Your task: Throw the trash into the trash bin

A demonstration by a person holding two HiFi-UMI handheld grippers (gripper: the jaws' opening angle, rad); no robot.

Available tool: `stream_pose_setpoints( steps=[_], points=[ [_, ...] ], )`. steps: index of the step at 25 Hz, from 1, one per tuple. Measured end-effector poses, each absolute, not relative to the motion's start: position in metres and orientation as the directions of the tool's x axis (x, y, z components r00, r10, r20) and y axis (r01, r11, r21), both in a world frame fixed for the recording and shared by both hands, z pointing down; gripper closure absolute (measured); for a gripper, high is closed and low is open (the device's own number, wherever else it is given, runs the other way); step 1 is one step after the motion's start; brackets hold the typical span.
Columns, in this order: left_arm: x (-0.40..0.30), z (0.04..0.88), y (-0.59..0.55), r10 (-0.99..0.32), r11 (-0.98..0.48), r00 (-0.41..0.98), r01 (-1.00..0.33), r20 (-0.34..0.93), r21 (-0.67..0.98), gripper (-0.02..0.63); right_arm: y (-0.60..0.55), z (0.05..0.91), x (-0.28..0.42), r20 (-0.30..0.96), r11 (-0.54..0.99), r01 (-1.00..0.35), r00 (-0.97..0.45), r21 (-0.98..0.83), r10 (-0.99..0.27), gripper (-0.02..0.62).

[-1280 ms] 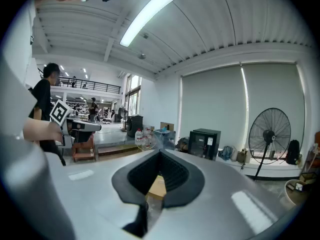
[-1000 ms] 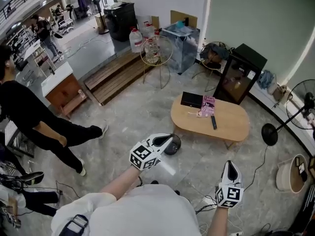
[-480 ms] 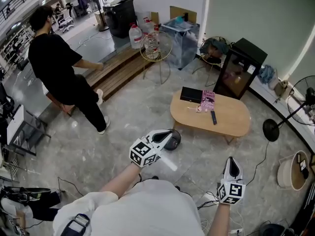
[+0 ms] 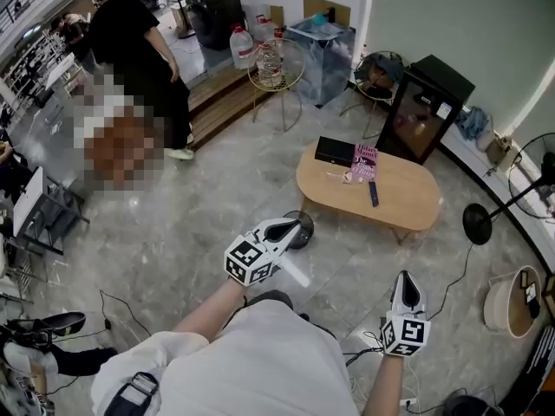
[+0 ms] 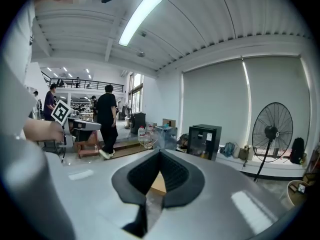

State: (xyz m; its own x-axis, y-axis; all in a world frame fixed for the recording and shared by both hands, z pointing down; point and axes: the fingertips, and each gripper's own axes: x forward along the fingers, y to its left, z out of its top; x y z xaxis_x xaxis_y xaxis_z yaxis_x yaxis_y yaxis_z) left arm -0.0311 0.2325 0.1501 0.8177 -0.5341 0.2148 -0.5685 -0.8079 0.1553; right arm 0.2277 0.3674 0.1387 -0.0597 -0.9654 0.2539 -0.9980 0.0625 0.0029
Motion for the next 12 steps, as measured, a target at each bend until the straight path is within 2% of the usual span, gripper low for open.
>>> stream_pose_setpoints(
  steps=[12],
  points=[
    [-0.014, 0.165, 0.218, -0.557, -0.783, 0.799, -0.596, 0.226, 0.18, 0.6, 0.341, 0.151, 0.244, 0.272, 0.098, -0.995, -0.097, -0.01, -0.957, 0.584]
  ],
)
